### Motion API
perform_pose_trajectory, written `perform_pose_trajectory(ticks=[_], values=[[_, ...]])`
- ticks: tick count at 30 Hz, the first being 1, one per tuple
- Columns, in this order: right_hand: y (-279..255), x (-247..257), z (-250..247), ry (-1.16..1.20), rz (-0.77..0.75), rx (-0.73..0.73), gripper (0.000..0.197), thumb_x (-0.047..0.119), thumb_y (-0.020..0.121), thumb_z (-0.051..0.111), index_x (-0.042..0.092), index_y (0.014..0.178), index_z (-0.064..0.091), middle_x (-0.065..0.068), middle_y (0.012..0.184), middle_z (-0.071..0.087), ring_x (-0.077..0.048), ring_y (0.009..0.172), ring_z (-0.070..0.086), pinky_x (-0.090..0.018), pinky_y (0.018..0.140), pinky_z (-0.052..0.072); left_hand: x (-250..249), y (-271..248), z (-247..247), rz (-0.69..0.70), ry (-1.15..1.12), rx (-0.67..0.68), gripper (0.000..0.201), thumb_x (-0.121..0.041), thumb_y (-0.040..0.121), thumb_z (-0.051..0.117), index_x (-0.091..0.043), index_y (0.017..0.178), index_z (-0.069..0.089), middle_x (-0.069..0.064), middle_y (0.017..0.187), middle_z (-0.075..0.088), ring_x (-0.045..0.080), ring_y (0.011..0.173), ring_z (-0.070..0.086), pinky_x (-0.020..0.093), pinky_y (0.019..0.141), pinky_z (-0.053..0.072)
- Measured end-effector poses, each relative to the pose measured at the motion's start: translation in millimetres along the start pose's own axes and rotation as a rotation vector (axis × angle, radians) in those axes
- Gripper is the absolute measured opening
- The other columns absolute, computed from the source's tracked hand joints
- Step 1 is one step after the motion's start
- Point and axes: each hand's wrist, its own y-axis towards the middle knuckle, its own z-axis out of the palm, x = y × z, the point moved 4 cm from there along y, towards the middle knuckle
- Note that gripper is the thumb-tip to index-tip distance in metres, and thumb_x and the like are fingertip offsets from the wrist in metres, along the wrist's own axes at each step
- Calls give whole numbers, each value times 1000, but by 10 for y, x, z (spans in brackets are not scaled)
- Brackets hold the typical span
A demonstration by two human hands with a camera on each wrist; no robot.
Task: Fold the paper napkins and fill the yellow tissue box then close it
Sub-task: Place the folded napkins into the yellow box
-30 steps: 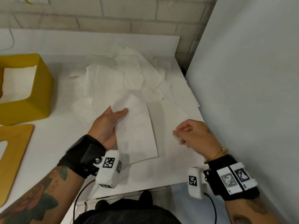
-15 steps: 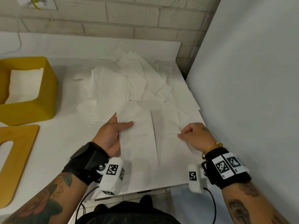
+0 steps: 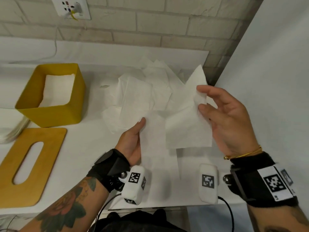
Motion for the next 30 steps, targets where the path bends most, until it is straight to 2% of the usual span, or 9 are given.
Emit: perform_pose_trajectory(ticks=[3,5,7,10,12,16,24,30], values=[[-47,-180,176,151,92,27,40,-13,93,54,17,116,69,6,117,74,-13,111,68,-22,90,54,-26,-2,26,-2,-18,19,52,-43,104,43,-9,140,57,15,136,65,32,127,61,45,103,48],[-124,-435,264,94,209,60,42,-13,94,54,18,118,70,6,112,76,-11,104,70,-18,83,54,-34,3,38,-10,-32,32,57,-47,105,40,-7,142,55,18,139,62,34,130,58,47,111,42],[-209,-676,320,1,307,84,43,-12,94,56,20,119,71,3,114,76,-15,105,71,-23,87,56,-44,18,33,-16,-48,45,61,-50,105,36,-7,145,52,19,141,59,35,134,55,49,117,35],[-275,-873,340,-138,368,84,45,-9,94,58,25,120,72,5,116,75,-13,109,70,-39,104,53,-88,28,25,1,-36,21,62,-53,106,33,-7,142,55,18,137,63,33,128,60,47,109,43],[-274,-918,348,-174,376,85,45,-6,94,59,29,119,73,7,117,75,-11,110,70,-42,107,51,-110,19,39,12,-40,9,62,-53,106,32,-8,139,57,18,134,65,32,123,64,46,104,46],[-251,-946,362,-204,366,102,47,-3,94,60,36,117,74,8,121,73,-12,114,68,-42,108,49,-121,2,76,20,-46,11,60,-53,106,30,-8,133,61,17,130,68,30,114,69,45,98,49],[-240,-1001,388,-258,374,110,46,0,94,60,39,117,73,9,122,72,-11,114,67,-41,107,51,-120,27,82,3,-36,10,68,-60,104,31,-9,141,56,18,135,64,32,123,64,46,101,49],[-235,-999,414,-261,369,132,47,-3,95,57,35,119,72,9,124,71,-9,114,67,-38,105,52,-124,47,110,-15,8,0,62,-56,102,41,-8,134,61,18,128,69,33,113,70,45,88,60]])
